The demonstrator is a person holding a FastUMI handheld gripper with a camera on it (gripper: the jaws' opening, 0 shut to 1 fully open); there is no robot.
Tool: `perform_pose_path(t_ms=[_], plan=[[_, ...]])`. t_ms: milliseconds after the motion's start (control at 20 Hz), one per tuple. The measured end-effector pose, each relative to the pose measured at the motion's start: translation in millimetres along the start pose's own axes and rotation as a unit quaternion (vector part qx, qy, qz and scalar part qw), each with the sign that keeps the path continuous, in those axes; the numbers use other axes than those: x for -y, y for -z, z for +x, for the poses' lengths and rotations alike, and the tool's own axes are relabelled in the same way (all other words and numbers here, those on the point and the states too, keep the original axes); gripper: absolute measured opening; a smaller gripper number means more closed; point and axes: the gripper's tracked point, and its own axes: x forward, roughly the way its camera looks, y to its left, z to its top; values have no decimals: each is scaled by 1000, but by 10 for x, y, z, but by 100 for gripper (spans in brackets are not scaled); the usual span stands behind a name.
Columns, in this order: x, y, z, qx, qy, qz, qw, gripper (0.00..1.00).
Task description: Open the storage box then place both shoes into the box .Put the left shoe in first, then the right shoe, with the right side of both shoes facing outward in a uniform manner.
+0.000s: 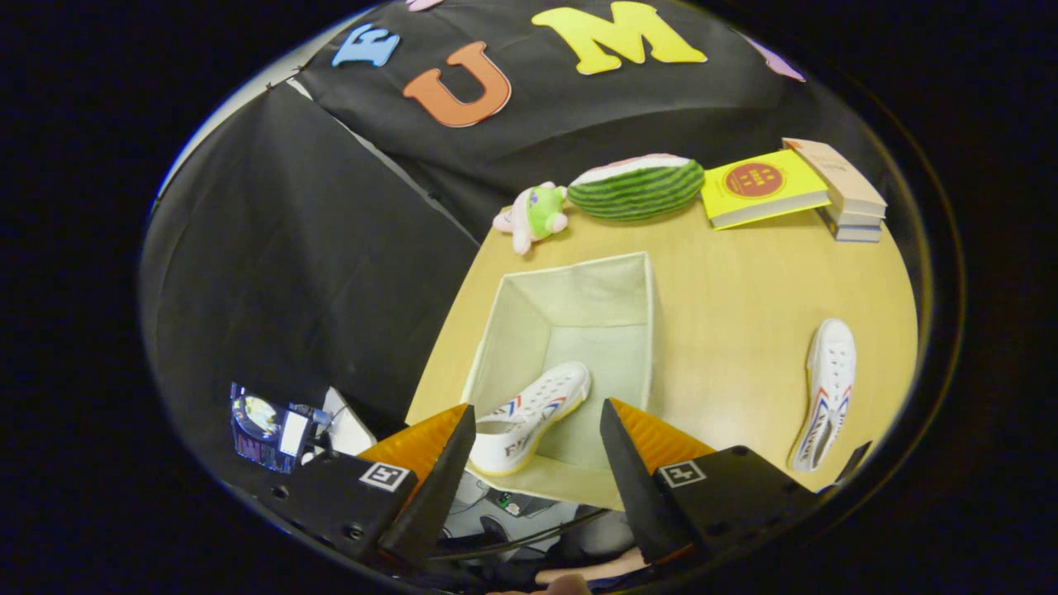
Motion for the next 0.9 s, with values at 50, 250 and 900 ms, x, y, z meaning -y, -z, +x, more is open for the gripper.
perform_pose_path(t_ms=[50,250,900], plan=[[186,7,-114,2,14,-3,1000,94],[1115,195,-448,-9,98,-26,995,94],[3380,741,-401,-65,208,79,973,92]])
